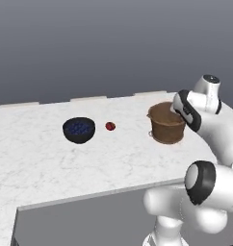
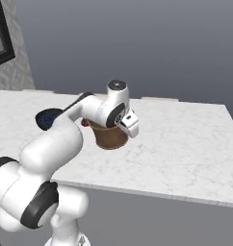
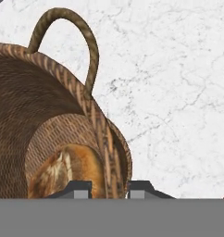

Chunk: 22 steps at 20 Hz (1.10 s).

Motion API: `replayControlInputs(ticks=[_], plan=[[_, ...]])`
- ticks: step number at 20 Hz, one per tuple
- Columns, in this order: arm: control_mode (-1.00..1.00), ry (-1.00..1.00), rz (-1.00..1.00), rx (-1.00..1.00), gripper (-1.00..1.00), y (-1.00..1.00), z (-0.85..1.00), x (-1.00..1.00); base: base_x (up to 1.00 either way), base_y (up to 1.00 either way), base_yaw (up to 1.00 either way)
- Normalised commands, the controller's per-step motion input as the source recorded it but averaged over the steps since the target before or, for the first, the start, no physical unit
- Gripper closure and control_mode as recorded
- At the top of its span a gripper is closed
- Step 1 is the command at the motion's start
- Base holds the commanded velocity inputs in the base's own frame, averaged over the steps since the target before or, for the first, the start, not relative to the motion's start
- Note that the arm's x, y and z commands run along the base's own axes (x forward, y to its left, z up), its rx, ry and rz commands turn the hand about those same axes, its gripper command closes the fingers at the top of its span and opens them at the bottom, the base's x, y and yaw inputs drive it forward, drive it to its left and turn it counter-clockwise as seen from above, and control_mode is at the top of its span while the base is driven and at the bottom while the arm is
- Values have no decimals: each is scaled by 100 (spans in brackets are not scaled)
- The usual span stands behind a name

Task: Open the cabinet, pick up the bread from the cabinet and place it in the basket. Then move the basket to the dining counter.

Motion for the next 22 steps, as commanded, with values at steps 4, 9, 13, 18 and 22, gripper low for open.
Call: replayControlInputs(ticks=[4, 9, 13, 18, 22], plan=[[-100, 9, 0, 0, 100, -32, -32, 47, 0, 0, 0], [-100, 7, 0, 0, 100, -27, -45, 31, 0, 0, 0], [-100, 0, 0, 0, 100, -28, -40, 18, 0, 0, 0], [-100, 0, 0, 0, 100, -17, -48, 14, 0, 0, 0], [-100, 0, 0, 0, 100, -11, -52, 16, 0, 0, 0]])
